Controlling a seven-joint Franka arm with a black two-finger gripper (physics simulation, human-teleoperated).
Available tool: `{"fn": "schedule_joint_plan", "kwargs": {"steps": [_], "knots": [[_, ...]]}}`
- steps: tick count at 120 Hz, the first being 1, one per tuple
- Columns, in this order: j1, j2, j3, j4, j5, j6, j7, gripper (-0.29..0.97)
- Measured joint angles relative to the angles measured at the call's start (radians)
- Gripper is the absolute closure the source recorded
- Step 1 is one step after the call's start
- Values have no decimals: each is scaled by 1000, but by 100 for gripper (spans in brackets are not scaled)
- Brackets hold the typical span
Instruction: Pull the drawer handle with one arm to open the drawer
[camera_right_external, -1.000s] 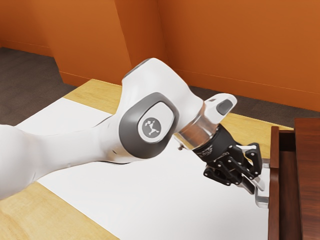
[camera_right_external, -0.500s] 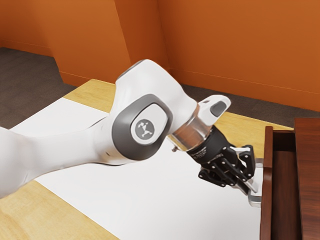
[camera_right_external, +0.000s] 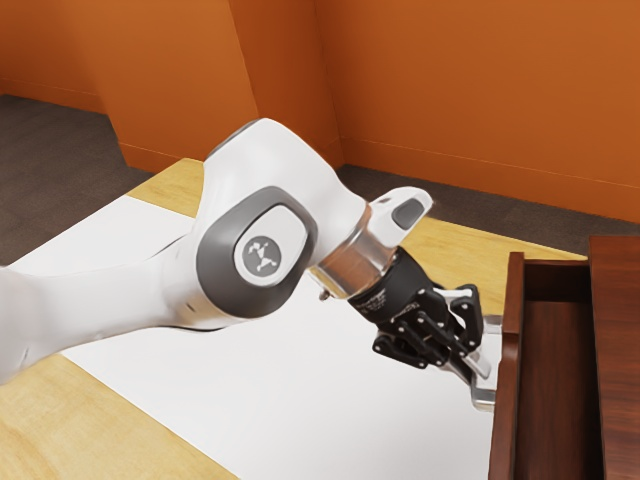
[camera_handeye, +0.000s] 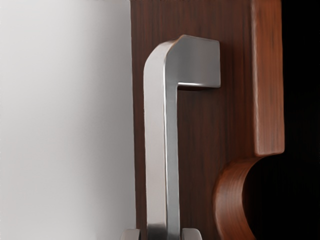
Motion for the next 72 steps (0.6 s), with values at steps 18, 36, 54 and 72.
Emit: {"fn": "schedule_joint_plan", "kwargs": {"steps": [18, 36, 54, 72], "knots": [[4, -21, 0, -25, 2, 1, 0, 68], [19, -40, 0, -43, 3, 2, 0, 68], [31, -55, 0, -60, 7, 3, 0, 68], [39, -75, 0, -79, 9, 3, 0, 68]]}}
